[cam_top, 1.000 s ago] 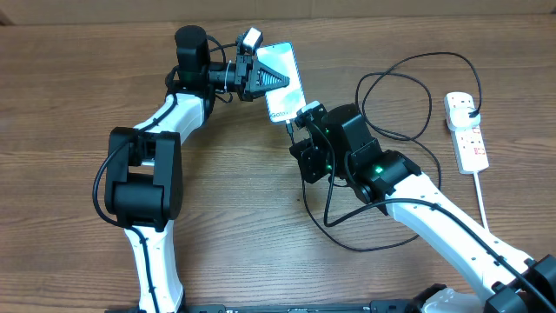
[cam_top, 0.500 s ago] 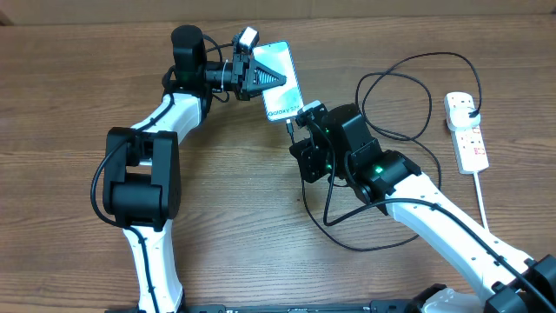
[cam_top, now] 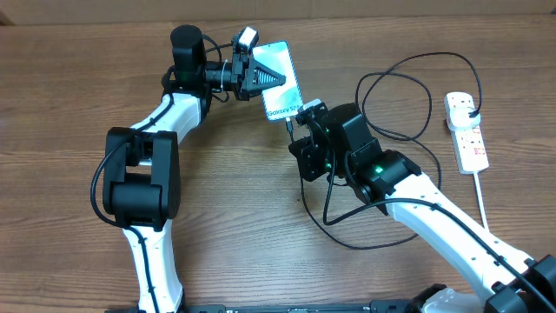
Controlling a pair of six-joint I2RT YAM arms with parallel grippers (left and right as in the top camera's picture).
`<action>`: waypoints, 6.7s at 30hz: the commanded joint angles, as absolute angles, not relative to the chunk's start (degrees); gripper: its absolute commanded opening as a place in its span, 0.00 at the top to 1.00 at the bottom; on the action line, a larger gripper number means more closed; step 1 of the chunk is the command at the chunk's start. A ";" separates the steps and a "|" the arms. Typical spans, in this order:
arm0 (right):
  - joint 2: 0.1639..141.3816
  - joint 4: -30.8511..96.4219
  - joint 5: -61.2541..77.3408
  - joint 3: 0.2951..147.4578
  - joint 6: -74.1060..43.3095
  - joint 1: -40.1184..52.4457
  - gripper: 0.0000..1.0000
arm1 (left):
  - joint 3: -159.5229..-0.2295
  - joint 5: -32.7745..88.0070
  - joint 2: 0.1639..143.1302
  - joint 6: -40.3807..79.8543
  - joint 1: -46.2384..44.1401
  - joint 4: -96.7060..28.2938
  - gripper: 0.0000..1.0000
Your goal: Plug charger to phone and switch on socket
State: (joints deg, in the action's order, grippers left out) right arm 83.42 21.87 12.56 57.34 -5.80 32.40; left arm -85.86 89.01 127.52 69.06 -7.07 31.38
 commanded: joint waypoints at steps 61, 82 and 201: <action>83.07 18.52 7.49 59.55 -7.66 32.40 0.89 | -87.50 90.52 127.09 67.09 -8.34 31.99 0.96; 86.65 13.93 7.51 59.57 -7.66 32.56 0.89 | -87.50 90.54 127.09 66.19 -8.32 34.57 0.96; 69.25 6.96 4.12 59.75 -16.78 23.18 0.00 | -88.03 50.43 132.81 5.21 -15.38 -35.33 0.87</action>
